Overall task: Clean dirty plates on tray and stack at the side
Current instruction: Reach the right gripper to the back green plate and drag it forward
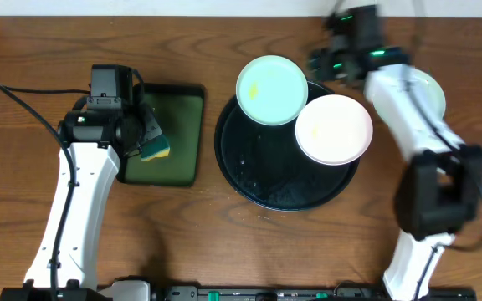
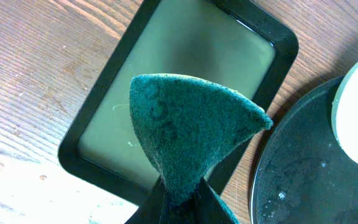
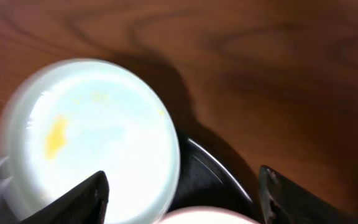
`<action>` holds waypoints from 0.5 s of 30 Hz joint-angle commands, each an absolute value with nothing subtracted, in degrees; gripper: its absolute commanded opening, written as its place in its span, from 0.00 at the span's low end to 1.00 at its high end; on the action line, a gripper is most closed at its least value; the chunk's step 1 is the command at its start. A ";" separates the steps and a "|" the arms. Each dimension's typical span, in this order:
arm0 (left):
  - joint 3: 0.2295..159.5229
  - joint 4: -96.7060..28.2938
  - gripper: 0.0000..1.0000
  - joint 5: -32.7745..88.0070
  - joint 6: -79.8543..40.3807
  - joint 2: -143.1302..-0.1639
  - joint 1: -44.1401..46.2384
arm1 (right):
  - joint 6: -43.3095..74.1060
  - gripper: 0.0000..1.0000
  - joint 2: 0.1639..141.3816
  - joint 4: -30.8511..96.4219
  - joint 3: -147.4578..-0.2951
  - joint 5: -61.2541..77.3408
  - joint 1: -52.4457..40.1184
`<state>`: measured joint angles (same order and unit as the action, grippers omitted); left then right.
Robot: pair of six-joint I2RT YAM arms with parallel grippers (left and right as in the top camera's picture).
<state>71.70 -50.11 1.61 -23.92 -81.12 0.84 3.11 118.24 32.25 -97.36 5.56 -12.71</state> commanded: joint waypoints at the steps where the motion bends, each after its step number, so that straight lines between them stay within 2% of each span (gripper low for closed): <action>1: 71.02 -50.11 0.08 2.00 -23.14 -81.23 0.56 | -0.97 0.71 123.63 29.61 -97.21 -4.27 -15.00; 4: 70.15 -50.06 0.08 1.98 -23.14 -81.23 0.56 | -2.46 0.64 126.74 26.94 -97.21 -4.12 -16.23; 9: 68.73 -48.99 0.08 1.98 -23.16 -81.23 0.56 | -5.34 0.61 129.38 24.47 -97.21 -2.90 -17.39; 10: 68.73 -48.99 0.08 1.98 -23.16 -81.23 0.56 | -5.45 0.57 129.51 24.16 -97.21 -2.94 -17.54; 12: 68.73 -48.77 0.08 1.98 -23.14 -81.23 0.56 | -5.45 0.47 129.60 23.49 -97.21 -2.94 -17.69; 15: 68.73 -48.27 0.08 1.98 -23.14 -81.23 0.56 | -5.43 0.21 129.60 23.05 -97.21 -2.92 -17.74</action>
<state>69.08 -48.69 1.63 -23.92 -81.14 0.84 -4.62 129.12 23.35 -97.23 -2.28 -17.15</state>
